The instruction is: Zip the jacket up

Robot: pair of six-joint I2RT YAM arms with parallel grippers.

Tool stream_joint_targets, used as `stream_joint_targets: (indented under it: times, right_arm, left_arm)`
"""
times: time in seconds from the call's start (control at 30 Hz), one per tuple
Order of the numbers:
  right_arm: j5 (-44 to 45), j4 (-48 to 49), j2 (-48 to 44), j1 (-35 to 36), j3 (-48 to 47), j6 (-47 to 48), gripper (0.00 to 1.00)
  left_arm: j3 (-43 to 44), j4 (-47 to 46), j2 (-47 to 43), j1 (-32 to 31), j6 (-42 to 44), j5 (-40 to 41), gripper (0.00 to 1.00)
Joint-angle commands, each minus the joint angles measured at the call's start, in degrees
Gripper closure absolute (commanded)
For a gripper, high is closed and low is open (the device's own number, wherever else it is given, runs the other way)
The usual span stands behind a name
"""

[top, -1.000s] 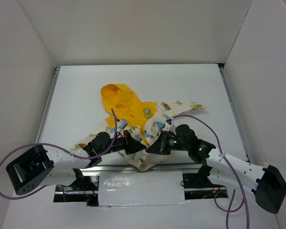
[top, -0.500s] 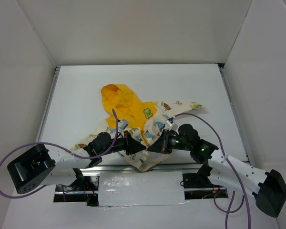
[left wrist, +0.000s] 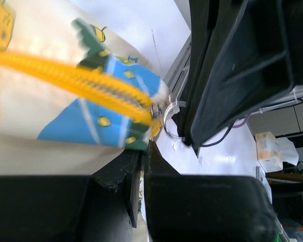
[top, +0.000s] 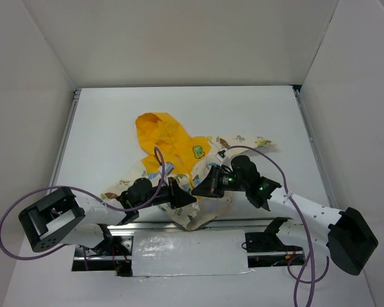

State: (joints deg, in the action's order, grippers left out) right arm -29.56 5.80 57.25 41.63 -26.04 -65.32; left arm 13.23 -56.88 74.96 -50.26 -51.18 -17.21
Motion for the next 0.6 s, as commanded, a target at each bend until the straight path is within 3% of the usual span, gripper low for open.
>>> stream_joint_targets:
  times: [0.0,0.33,0.57]
  right_arm:
    - [-2.7,13.2,2.3,-2.5,-5.0,-2.4,1.0]
    - [-2.6,14.1,8.9,-7.3,-11.2,-1.3,1.0]
    - [-6.1,15.5,22.1,-11.7,-22.5,-2.3,1.0]
  left_arm:
    - [-1.8,-0.9,2.2,-1.5,0.3,-1.2,1.0]
    - [-3.2,-1.8,1.9,-3.3,0.4,-0.4,1.0]
    - [-3.7,-2.0,2.6,-5.6,0.0,1.4,1.0]
